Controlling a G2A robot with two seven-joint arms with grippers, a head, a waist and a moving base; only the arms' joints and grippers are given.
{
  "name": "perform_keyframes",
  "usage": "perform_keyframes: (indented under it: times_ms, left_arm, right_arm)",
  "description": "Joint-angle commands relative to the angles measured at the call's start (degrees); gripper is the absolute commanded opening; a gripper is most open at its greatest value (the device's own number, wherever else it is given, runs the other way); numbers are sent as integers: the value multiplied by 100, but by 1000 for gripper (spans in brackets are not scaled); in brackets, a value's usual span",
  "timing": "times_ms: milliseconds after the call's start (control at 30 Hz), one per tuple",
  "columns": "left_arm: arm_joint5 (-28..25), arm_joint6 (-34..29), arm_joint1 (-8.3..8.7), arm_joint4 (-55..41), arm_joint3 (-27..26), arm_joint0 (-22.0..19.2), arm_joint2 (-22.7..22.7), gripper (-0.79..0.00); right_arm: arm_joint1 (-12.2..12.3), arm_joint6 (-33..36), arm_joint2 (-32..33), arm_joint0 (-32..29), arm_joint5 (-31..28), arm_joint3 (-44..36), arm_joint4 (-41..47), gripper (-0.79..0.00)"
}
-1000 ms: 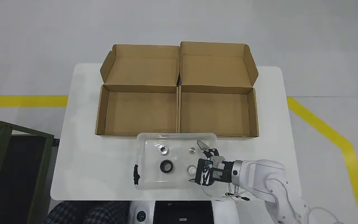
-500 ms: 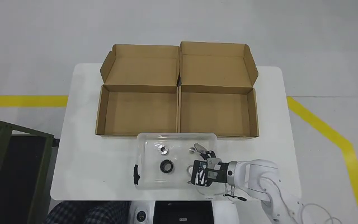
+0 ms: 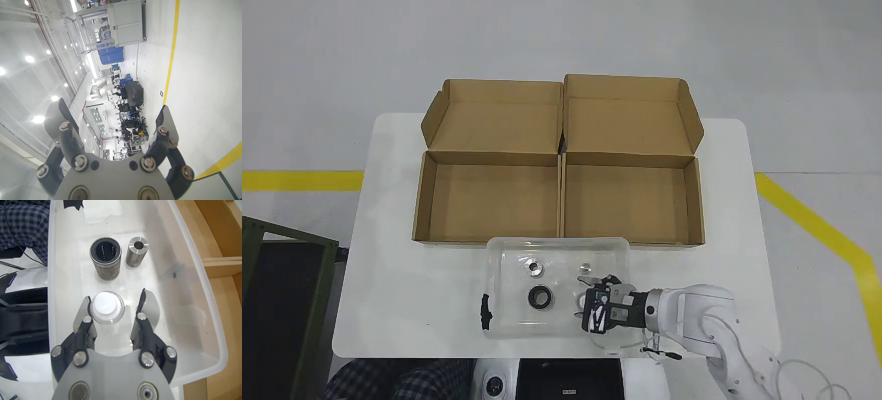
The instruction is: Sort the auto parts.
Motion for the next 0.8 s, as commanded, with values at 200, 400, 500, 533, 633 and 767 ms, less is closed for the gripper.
perform_keyframes:
  times_ms: [200,400,500,533,633,767]
  left_arm:
    - [0,0,0,0,0,0,0,0]
    - [0,0,0,0,0,0,0,0]
    - [0,0,0,0,0,0,0,0]
    - [0,0,0,0,0,0,0,0]
    - [0,0,0,0,0,0,0,0]
    - [0,0,0,0,0,0,0,0]
  right_arm:
    - [28,-47,-79,79,-40,59,39,-748]
    - [77,-93,-25,55,-188,-134,107,-785]
    - [103,-196,57,30,-224,-274,196,-785]
    - [111,-251,90,18,-229,-304,241,-785]
    - [134,-472,200,1,-246,-390,394,-785]
    - [149,-959,403,-1,-103,-384,735,-785]
